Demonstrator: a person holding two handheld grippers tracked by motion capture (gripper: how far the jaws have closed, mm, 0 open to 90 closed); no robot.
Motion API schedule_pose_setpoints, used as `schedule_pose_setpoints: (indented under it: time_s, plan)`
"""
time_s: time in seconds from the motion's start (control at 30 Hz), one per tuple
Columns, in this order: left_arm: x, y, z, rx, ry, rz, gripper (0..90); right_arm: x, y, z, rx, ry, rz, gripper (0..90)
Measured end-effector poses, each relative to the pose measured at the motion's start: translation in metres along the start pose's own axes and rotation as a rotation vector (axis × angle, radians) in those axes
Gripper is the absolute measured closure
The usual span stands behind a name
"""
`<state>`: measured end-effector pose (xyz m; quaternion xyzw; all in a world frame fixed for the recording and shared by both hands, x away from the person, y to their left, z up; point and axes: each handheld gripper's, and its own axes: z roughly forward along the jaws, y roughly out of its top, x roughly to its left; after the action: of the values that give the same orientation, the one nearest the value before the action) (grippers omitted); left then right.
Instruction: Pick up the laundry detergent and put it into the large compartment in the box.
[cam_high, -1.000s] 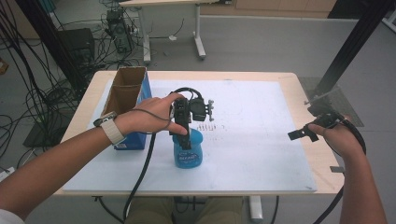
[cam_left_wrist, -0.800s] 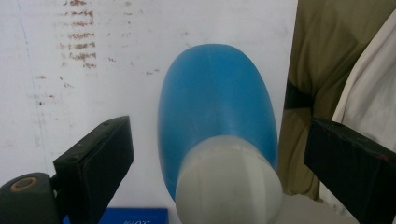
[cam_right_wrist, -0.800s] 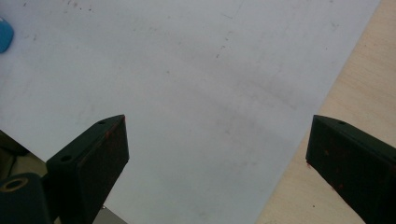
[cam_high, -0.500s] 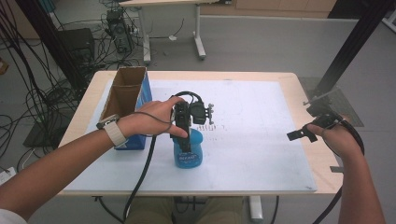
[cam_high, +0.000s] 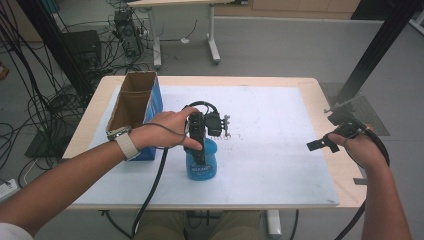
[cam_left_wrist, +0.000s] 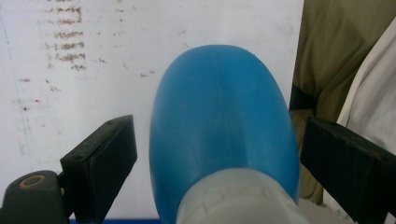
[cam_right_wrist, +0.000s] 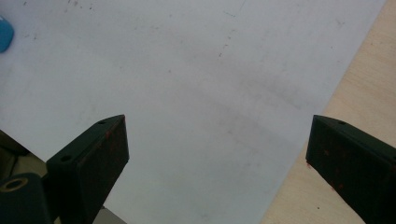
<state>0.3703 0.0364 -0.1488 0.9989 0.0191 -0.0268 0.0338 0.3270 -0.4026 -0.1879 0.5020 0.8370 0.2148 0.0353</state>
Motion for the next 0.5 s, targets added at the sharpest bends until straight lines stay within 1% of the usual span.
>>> schedule_pose_setpoints:
  time_s: [0.07,0.2,0.5]
  plan:
    - [-0.0008,0.0002,0.0016,-0.003,0.003,0.003,12.7,-0.0001,-0.0003,-0.0001,-0.001,0.000,0.000,5.6]
    - [-0.0021,0.0027,0.0049,0.007,0.009,0.007,13.7,-0.0001,-0.0005,-0.0003,-0.001,0.001,0.000,5.7]
    - [-0.0014,0.0029,0.0080,0.006,0.005,0.007,17.6,-0.0016,-0.0033,0.0013,-0.001,0.003,0.005,5.7]
